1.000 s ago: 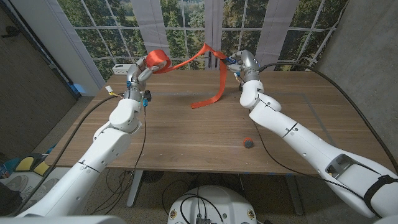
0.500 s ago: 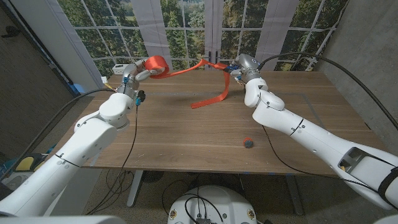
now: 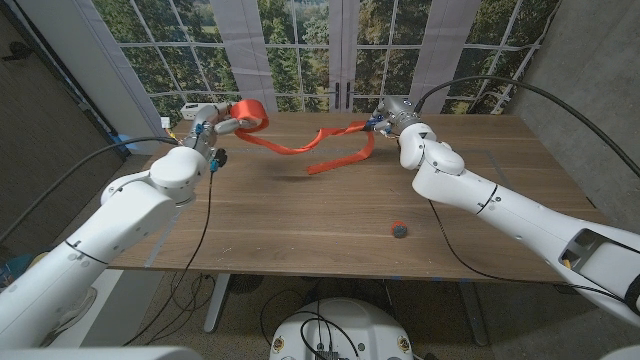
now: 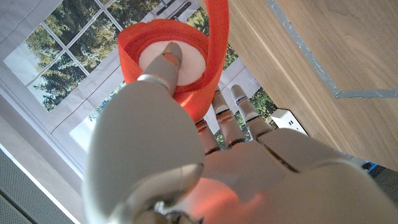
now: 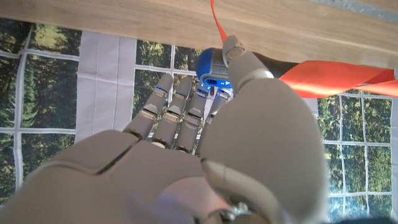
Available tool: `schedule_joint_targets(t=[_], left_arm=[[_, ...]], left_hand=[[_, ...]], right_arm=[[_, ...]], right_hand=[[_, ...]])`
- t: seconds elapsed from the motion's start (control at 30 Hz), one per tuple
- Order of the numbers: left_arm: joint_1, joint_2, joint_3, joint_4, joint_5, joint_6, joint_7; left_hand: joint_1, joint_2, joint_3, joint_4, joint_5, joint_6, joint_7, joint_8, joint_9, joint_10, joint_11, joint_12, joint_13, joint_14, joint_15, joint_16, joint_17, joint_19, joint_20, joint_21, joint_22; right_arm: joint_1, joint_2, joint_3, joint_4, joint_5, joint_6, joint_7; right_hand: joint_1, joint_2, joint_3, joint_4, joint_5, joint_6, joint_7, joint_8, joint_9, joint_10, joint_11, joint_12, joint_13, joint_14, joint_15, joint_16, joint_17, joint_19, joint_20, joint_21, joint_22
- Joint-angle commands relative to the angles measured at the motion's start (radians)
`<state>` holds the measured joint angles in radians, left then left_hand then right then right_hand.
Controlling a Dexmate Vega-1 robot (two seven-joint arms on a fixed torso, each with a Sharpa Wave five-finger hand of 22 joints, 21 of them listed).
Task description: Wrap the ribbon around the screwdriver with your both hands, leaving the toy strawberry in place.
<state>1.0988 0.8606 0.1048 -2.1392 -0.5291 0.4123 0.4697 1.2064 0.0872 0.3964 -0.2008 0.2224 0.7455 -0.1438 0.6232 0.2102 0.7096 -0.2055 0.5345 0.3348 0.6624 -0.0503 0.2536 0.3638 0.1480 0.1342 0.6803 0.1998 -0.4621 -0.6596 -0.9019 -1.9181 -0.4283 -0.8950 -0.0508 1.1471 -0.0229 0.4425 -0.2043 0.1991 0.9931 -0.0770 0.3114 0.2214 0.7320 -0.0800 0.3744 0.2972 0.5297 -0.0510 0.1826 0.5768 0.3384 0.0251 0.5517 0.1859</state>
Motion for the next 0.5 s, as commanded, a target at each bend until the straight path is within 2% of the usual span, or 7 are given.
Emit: schedule_joint_targets(t=[0.03, 0.23, 0.37, 0.5], left_arm=[[0.003, 0.023, 0.001, -0.013, -0.003, 0.047, -0.017], [0.001, 0.036, 0.003, -0.02, -0.002, 0.071, -0.021], [0.003, 0.038, 0.008, -0.022, -0.001, 0.083, -0.017], [-0.012, 0.058, 0.03, -0.036, 0.02, 0.136, -0.002]], left_hand=[[-0.007, 0.036, 0.036, 0.03, 0.004, 0.136, 0.138, 0.045, 0.004, 0.208, 0.062, 0.126, 0.168, 0.009, -0.087, -0.002, 0.003, -0.005, 0.003, -0.003, 0.002], [-0.004, 0.037, 0.035, 0.03, 0.002, 0.136, 0.139, 0.043, 0.003, 0.208, 0.064, 0.126, 0.168, 0.008, -0.086, -0.001, 0.003, -0.005, 0.003, -0.002, 0.001], [-0.004, 0.037, 0.034, 0.031, 0.002, 0.135, 0.138, 0.042, 0.003, 0.21, 0.062, 0.127, 0.169, 0.007, -0.087, -0.001, 0.003, -0.005, 0.003, -0.002, 0.001], [-0.004, 0.038, 0.034, 0.032, 0.001, 0.137, 0.14, 0.041, 0.003, 0.209, 0.064, 0.127, 0.169, 0.007, -0.086, -0.002, 0.002, -0.005, 0.004, -0.001, 0.0]], right_arm=[[0.045, 0.018, -0.049, 0.034, 0.036, -0.089, 0.128], [0.038, 0.032, -0.03, 0.078, 0.11, -0.053, 0.131], [0.046, 0.035, -0.042, 0.095, 0.124, -0.052, 0.125], [0.057, 0.035, -0.063, 0.103, 0.122, -0.064, 0.119]], right_hand=[[-0.041, 0.026, 0.052, 0.037, 0.015, 0.172, -0.008, 0.009, 0.014, -0.04, 0.003, -0.022, -0.006, -0.06, -0.104, -0.012, -0.023, -0.015, -0.001, -0.006, 0.003], [-0.038, 0.025, 0.056, 0.037, 0.02, 0.175, -0.005, 0.005, 0.01, -0.061, 0.006, -0.034, -0.009, -0.088, -0.095, -0.012, -0.035, -0.021, -0.005, -0.007, 0.004], [-0.035, 0.024, 0.058, 0.036, 0.021, 0.175, -0.008, 0.003, 0.009, -0.064, 0.01, -0.037, -0.011, -0.096, -0.091, -0.012, -0.039, -0.02, -0.006, -0.007, 0.004], [-0.035, 0.024, 0.057, 0.038, 0.022, 0.175, -0.014, 0.001, 0.007, -0.065, 0.01, -0.039, -0.012, -0.097, -0.091, -0.007, -0.042, -0.022, -0.006, -0.007, 0.004]])
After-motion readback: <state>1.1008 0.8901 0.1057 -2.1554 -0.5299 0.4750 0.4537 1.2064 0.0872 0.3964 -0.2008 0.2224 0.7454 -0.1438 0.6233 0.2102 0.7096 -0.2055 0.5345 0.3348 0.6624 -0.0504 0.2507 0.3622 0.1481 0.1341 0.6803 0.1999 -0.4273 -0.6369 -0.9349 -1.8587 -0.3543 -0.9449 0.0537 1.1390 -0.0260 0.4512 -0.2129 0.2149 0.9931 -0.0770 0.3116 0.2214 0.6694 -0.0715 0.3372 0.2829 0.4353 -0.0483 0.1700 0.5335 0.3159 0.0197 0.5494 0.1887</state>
